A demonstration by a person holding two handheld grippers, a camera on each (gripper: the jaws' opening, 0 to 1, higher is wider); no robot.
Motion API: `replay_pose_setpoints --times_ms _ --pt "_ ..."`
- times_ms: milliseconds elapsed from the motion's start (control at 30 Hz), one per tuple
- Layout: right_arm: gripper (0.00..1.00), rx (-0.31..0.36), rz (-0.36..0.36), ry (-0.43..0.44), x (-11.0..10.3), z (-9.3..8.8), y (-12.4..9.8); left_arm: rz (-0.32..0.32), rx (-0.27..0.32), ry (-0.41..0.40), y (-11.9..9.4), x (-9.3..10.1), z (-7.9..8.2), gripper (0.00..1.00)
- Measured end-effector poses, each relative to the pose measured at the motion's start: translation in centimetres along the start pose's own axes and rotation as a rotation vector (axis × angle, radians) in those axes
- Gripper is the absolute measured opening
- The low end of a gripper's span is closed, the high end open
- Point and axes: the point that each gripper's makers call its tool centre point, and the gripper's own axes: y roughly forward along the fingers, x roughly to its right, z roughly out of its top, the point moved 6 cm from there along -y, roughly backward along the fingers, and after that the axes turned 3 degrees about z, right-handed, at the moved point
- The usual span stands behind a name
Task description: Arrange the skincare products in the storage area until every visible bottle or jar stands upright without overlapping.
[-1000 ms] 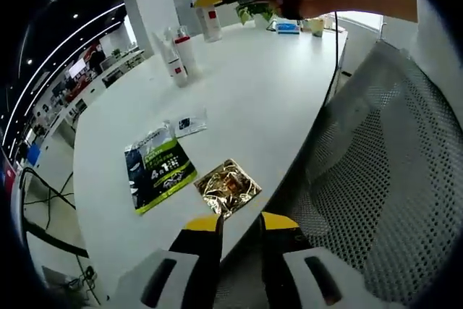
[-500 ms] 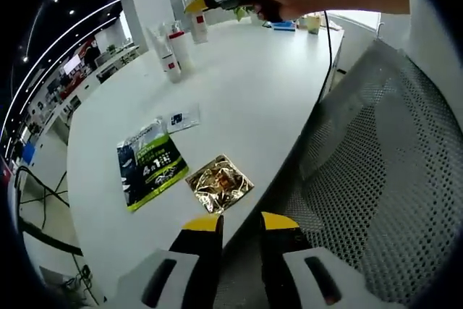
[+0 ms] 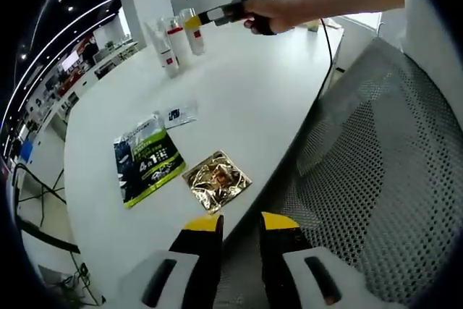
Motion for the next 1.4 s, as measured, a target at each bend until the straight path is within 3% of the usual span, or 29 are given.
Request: replay_pose_setpoints --times_ms 167,233,567,1033,1400 --pt "0.2 0.007 -0.003 -0.012 0.6 -1.2 1.1 -0.011 -0.016 -0.009 0.1 0.1 -0.1 0.21" --pt "0.2 -0.012 -0.005 -0.019 0.9 -1.8 1.5 0.01 0.023 0.002 -0.1 -0.2 0.3 0.21" --pt "0.19 -0.033 -0.013 -0.037 2.5 -3.3 3.5 -0.012 -0.005 -0.014 0.1 0.0 0.1 0.21" --pt "0.2 0.044 -0.029 -0.056 3.2 -3.9 3.2 -0.021 -0.028 -0.027 0.2 0.0 0.0 0.21" --pt "0.21 0.007 -0.005 -0.093 3.3 -3.6 3.6 -0.02 -0.031 -0.027 0.2 0.0 -0.1 0.21"
